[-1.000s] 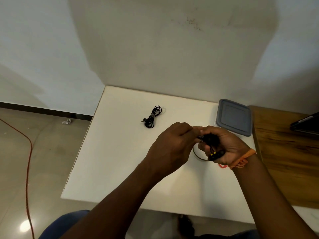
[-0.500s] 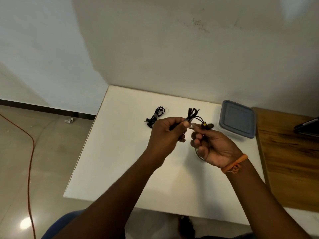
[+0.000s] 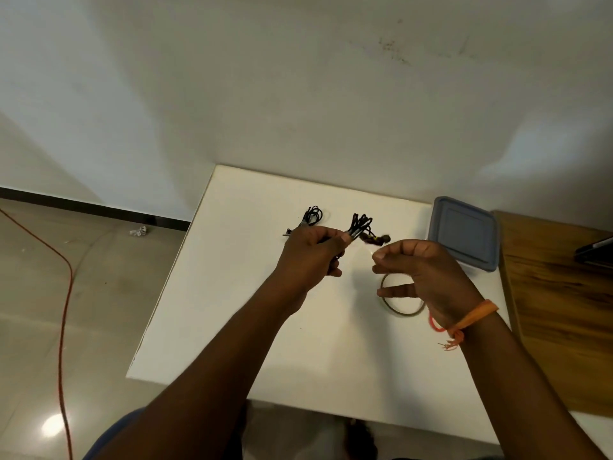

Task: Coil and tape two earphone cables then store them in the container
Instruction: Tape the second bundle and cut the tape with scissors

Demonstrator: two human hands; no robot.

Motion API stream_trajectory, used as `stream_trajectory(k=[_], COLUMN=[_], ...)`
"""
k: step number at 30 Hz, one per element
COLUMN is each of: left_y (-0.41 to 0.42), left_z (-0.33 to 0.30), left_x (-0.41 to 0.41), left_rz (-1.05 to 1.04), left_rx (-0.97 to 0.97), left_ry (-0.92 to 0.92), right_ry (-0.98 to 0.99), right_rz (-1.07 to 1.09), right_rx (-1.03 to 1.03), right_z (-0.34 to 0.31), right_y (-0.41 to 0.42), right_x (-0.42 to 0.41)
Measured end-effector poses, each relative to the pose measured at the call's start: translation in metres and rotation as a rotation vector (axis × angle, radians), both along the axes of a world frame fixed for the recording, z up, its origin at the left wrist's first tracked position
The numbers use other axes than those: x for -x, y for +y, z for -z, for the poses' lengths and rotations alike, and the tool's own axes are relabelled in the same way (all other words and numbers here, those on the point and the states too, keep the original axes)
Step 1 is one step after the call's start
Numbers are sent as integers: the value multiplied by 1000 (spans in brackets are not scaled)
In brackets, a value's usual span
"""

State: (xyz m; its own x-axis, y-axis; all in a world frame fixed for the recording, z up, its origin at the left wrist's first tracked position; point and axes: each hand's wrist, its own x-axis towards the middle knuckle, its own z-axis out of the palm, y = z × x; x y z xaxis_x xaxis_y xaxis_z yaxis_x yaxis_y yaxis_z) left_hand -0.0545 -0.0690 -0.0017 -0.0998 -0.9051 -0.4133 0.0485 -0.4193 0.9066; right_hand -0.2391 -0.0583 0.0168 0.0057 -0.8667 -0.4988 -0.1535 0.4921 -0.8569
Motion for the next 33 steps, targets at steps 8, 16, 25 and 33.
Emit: stream_trajectory(k=[8, 16, 25, 33], left_y=[-3, 4, 15, 14], left_z=[-4, 6, 13, 15], left_x=[-7, 7, 16, 19], left_rz=[6, -62, 82, 309], left_rx=[-426, -23, 450, 619], left_ry=[372, -228, -787, -855], right_ry=[253, 228, 68, 474], right_rz=[-99, -16, 80, 95], right_rx=[118, 87, 7, 271], right_z=[1, 2, -9, 1], right_y=[6, 15, 17, 11], right_x=[-7, -36, -41, -31])
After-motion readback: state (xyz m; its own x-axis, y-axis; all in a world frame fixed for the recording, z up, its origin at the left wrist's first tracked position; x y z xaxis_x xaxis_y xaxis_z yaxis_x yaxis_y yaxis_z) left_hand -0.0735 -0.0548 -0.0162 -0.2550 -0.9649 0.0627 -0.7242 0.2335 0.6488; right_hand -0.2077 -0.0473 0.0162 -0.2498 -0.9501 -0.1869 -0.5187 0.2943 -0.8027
